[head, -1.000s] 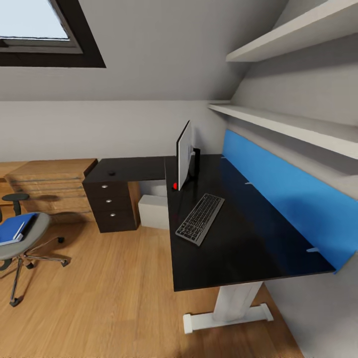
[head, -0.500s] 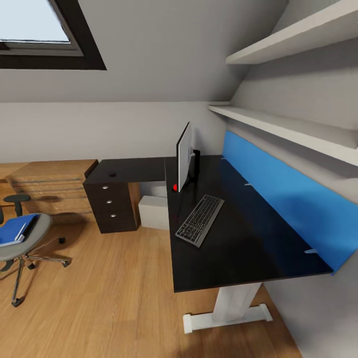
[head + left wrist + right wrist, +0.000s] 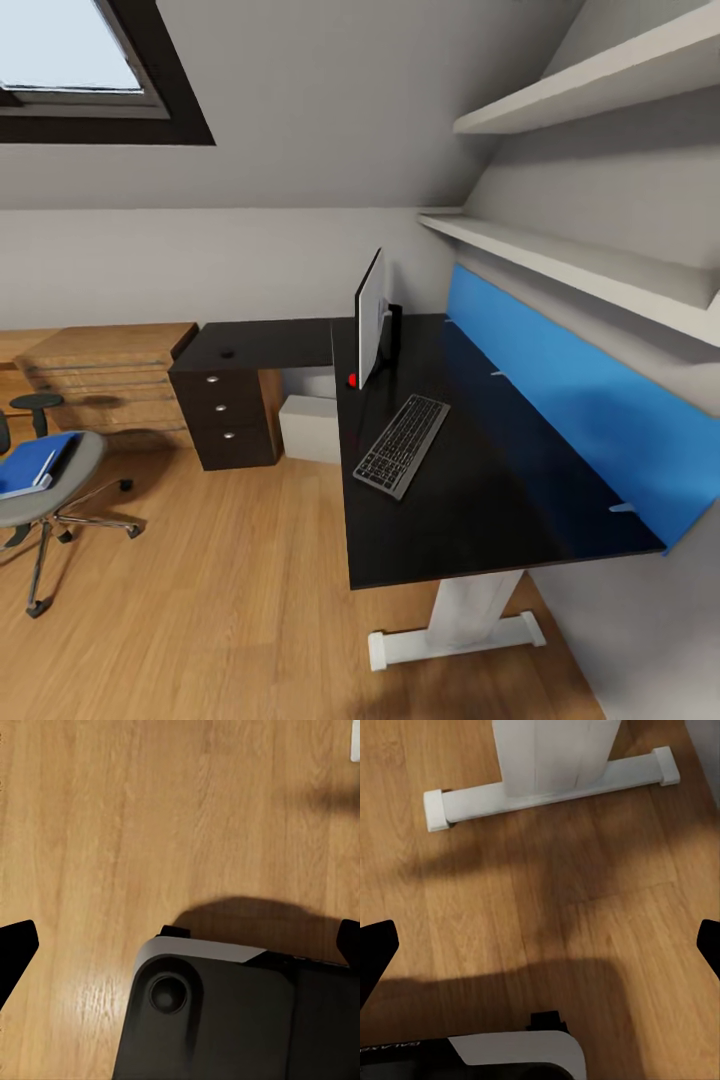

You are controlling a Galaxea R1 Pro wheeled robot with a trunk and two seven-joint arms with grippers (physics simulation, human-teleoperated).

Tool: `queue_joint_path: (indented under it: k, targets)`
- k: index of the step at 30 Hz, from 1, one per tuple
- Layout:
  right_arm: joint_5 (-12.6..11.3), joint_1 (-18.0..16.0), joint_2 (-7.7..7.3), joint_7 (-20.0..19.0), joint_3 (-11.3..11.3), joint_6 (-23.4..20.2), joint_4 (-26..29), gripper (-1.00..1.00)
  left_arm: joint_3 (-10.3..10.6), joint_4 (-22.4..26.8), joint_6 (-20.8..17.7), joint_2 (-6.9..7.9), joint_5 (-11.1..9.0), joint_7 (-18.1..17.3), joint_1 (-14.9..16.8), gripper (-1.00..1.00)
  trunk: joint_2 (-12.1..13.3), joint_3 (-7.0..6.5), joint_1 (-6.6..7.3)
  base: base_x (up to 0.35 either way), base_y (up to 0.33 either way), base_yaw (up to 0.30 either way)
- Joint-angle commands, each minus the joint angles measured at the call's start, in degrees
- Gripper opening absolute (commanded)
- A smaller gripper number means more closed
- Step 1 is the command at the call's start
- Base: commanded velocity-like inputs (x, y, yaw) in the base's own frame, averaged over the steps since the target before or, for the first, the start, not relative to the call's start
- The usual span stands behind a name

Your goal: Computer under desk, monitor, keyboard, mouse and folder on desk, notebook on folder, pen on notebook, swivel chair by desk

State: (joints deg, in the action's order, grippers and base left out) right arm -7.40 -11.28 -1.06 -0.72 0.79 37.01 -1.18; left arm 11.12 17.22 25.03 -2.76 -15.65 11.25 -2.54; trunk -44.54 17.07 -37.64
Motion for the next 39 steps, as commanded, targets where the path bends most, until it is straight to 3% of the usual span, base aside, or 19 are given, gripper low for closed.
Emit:
queue_joint_path:
  k: [1,39]
  targets:
    - [-0.33,-0.06,0.00,-0.08,0.11,0.26,-0.10,1.00,0.49,0.09,0.08,0.04,-0.49,0.38,-0.01,1.00,0.37,-0.13,0.21,0.000,0.000,0.000]
    - [-0.25,-0.06,0.09,-0.18,0.18,0.21,-0.14,1.00,0.48,0.09,-0.15,0.04,-0.52,0.47,-0.01,1.00,15.61,-6.95,8.56,0.000,0.000,0.000]
